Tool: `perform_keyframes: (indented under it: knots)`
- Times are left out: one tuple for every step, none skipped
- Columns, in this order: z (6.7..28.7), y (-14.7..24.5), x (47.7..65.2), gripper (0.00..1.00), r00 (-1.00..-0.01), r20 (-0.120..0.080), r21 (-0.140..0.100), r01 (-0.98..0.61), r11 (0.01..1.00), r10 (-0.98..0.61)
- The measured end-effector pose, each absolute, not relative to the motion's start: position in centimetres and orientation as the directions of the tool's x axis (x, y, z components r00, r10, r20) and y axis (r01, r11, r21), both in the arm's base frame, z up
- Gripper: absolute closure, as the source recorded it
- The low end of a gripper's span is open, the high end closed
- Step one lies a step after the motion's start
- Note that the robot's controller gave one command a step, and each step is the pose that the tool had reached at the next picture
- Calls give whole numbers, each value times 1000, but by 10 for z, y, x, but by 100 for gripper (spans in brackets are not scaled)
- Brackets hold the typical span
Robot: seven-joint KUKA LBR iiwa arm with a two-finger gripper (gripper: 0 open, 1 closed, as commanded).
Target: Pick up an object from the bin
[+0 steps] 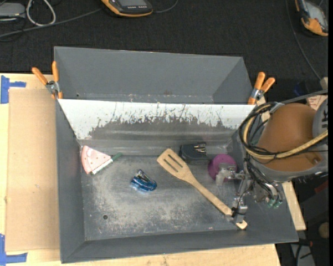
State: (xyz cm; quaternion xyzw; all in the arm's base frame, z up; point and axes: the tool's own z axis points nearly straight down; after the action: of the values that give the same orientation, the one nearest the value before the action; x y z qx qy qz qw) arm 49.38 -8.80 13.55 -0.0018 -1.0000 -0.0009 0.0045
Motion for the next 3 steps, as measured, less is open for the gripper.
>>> perform_keyframes:
  knots:
    - [140,-88,495,0,-1000,2,1,0,1000,0]
    - [178,-135,495,0,-1000,6,3,-6,1000,-6]
    - [171,-109,552,0,-998,5,5,-58,998,-58]
